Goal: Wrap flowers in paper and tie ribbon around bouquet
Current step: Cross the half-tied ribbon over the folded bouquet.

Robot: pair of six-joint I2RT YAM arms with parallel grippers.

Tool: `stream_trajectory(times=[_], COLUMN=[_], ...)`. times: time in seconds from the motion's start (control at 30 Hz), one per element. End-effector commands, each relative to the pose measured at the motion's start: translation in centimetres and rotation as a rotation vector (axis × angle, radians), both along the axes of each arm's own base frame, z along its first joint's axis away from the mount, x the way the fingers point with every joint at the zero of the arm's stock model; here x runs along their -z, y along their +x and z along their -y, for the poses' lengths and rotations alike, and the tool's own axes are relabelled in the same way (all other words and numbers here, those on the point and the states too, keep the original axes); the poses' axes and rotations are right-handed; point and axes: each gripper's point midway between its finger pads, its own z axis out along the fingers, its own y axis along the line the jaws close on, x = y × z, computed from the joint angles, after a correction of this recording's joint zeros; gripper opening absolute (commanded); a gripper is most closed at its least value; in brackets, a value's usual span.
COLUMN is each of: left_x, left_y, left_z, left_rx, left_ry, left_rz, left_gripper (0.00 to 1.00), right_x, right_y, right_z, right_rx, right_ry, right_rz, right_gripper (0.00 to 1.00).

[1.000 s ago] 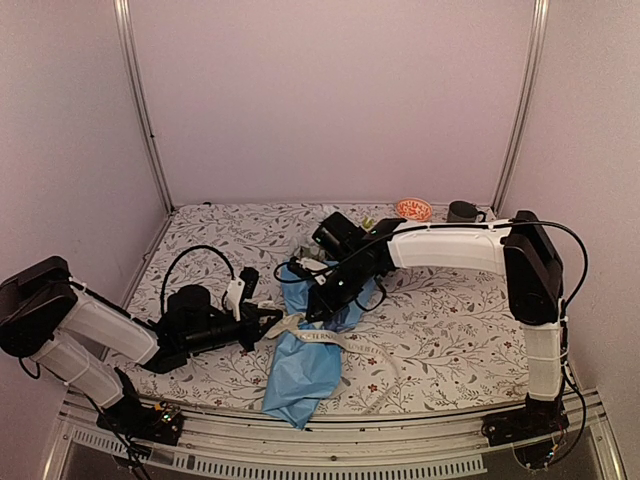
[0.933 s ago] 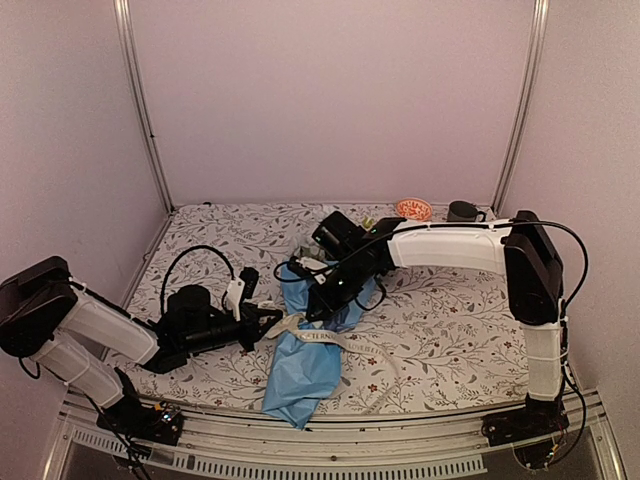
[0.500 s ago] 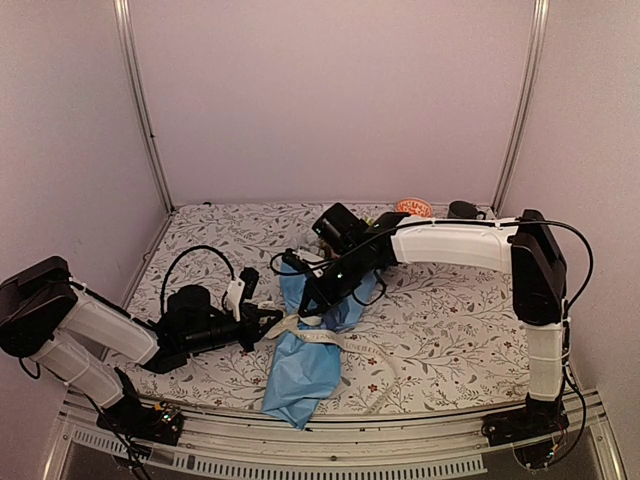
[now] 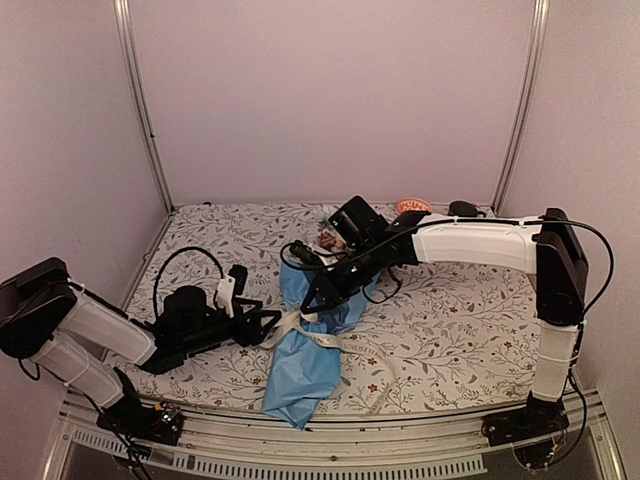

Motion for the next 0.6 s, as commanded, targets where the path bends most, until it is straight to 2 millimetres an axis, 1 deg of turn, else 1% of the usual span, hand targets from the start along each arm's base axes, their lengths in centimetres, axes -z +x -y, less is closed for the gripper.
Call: stream_trajectory(times=[0.0,0.07,0.13,0.2,0.23,0.27,0.3,0.33,0.37,0.4,0.43,0.5,0.57], left_x=[-2.6,-3.5,-4.0,-4.6,-5.3,-6.1,-7.0,-7.4,-8.5,-8.5,-8.4,-7.1,-5.5], left_y=[1.4,1.6,1.7,1.4,0.9,0.2,-0.8,-2.4,-3.5,-4.9,-6.1,-8.3,-9.5], left_z=[-4.0,-5.4,-6.6,-7.2,-6.9,-6.0,-4.7,-2.7,-1.2,0.3,1.5,3.4,4.6], left_rx=[-0.184,-0.227,-0.259,-0.264,-0.234,-0.169,-0.077,0.035,0.111,0.192,0.269,0.424,0.542], left_ry=[-0.067,-0.096,-0.126,-0.14,-0.149,-0.141,-0.099,-0.05,-0.004,0.057,0.116,0.215,0.297], left_rz=[0.076,0.091,0.084,0.102,0.119,0.154,0.225,0.272,0.339,0.388,0.429,0.458,0.441], left_gripper=[0.79,0.86,0.87,0.83,0.76,0.67,0.59,0.55,0.53,0.52,0.52,0.51,0.51], right_x=[-1.6,-1.5,-1.7,-1.9,-1.9,-1.9,-1.9,-1.7,-1.6,-1.5,-1.4,-1.4,-1.4], right_y=[0.0,0.1,0.2,0.3,0.2,0.3,0.4,0.5,0.6,0.8,0.9,0.9,1.0], right_z=[-0.1,0.0,0.1,0.1,0.1,0.1,0.2,0.4,0.6,0.7,0.7,0.8,0.7], right_rx=[-0.004,-0.003,-0.001,-0.002,-0.005,-0.003,0.0,0.004,0.007,0.011,0.015,0.016,0.014], right_ry=[0.053,0.054,0.062,0.073,0.078,0.079,0.078,0.078,0.078,0.077,0.077,0.077,0.08], right_rz=[-0.002,-0.004,-0.006,-0.011,-0.015,-0.016,-0.019,-0.024,-0.029,-0.032,-0.034,-0.034,-0.036], right_gripper=[0.0,0.0,0.0,0.0,0.0,0.0,0.0,0.0,0.0,0.0,0.0,0.0,0.0])
